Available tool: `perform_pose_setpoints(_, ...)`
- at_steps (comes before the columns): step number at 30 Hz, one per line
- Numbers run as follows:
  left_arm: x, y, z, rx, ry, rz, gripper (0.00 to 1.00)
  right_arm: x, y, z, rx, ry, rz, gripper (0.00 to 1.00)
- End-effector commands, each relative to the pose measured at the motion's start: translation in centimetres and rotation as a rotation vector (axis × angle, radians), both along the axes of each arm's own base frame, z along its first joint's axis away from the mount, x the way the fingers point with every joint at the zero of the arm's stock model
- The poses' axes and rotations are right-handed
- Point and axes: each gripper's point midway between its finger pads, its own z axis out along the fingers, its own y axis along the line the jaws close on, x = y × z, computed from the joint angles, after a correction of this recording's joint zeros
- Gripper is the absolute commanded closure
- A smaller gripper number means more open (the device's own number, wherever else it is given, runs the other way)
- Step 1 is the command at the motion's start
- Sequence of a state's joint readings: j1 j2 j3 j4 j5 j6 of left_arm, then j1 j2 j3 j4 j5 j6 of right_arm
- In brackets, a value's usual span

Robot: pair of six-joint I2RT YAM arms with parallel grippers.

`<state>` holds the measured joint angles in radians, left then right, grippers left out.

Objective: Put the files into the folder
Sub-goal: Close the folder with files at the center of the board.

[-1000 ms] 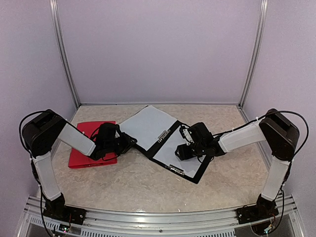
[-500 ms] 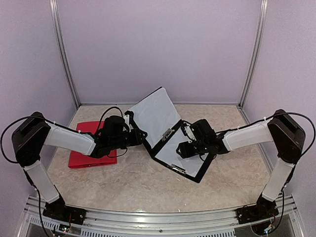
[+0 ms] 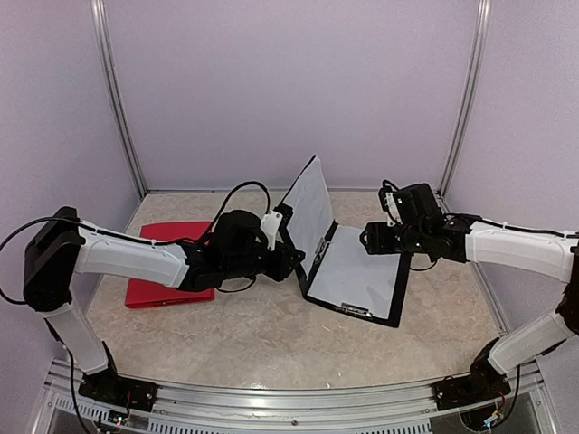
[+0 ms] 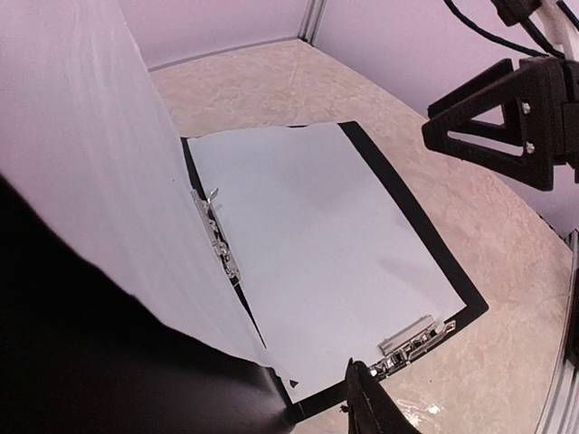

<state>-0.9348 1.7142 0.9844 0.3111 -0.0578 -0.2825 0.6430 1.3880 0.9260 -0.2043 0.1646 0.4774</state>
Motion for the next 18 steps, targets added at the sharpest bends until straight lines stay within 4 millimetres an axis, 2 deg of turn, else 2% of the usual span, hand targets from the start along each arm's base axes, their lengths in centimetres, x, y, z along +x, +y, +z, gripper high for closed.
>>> perform_pose_setpoints(1, -1.9, -3.0, 0.6, 0.090, -0.071, -0.134, 0.63, -0.2, -3.4, 1.6, -0.046, 0.004, -0.091, 0.36)
perform_pose_setpoints(9, -4.1, -8.2, 0.7, 0.182, -0.129, -0.288, 0.55, -0.8, -5.6, 3.8, -0.065, -0.025, -0.143, 0.35)
perform_pose_setpoints(13, -5.2, -10.9, -0.2, 0.216, -0.122, -0.390, 0.52, -1.0, -7.0, 5.0, -0.085, -0.040, -0.182, 0.34)
perform_pose_setpoints(16, -5.8, -12.8, 0.2, 0.236, -0.143, -0.451, 0.49, -1.1, -8.2, 5.9, -0.102, -0.049, -0.219, 0.33)
perform_pose_setpoints(18, -6.3, -13.9, -0.5, 0.253, -0.140, -0.499, 0.47, -1.2, -9.3, 6.4, -0.118, -0.052, -0.248, 0.32)
